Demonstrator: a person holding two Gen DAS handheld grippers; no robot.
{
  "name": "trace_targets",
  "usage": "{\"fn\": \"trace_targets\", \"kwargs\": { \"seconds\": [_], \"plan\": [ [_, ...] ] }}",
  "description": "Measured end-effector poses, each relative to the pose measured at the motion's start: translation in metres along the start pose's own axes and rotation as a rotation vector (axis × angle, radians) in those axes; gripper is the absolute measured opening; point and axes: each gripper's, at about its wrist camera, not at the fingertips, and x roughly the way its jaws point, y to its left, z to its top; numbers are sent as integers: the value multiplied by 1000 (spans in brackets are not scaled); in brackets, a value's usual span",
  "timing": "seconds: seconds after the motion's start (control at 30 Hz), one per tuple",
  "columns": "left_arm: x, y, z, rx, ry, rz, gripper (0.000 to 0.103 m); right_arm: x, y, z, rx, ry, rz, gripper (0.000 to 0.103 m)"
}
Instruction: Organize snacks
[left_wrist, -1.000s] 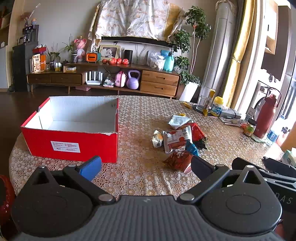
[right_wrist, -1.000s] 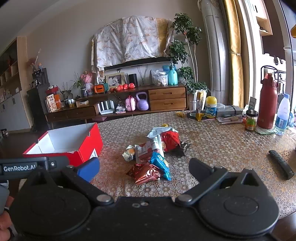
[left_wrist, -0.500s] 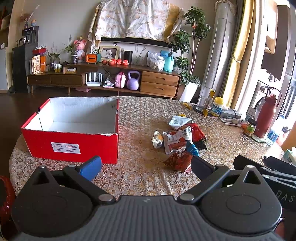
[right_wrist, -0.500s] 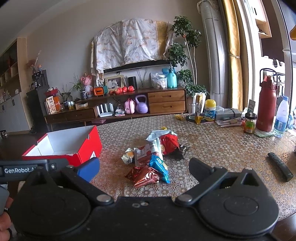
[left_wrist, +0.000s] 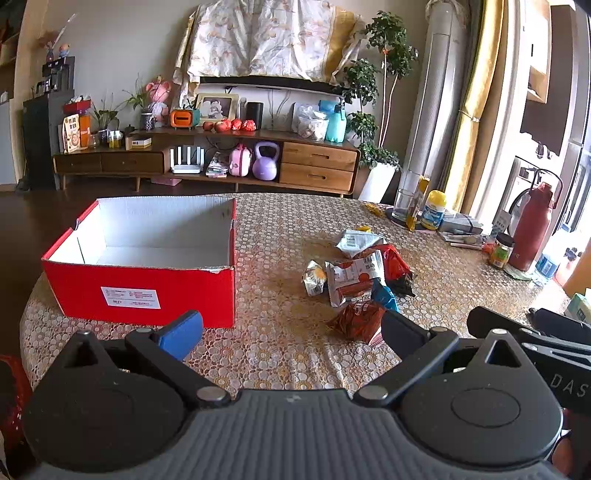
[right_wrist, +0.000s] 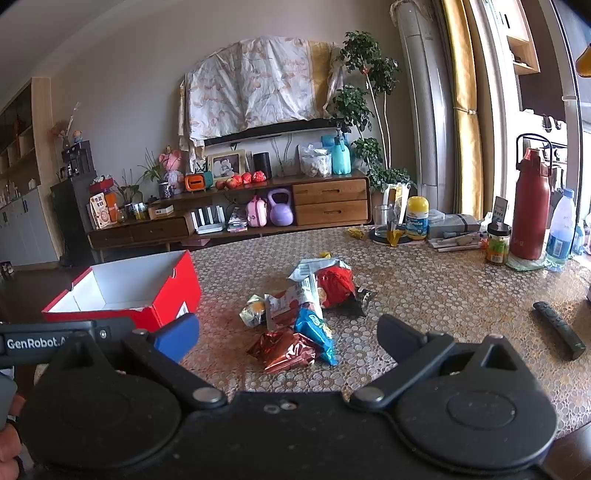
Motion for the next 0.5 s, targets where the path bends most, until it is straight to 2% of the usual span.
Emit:
{"fn": "trace_targets", "kwargs": {
  "seconds": [0.23,0.37,0.5],
  "plan": [
    [10,0,5,40,-6,-18,103,12,-9,5,9,16,-4,103],
    [23,-6,8,83,-13,-43,103,31,-20,7,21,56,-12,103],
    [48,-17,8,125,15,-92,103,58,-36,7,30,117,-26,100]
  ]
}}
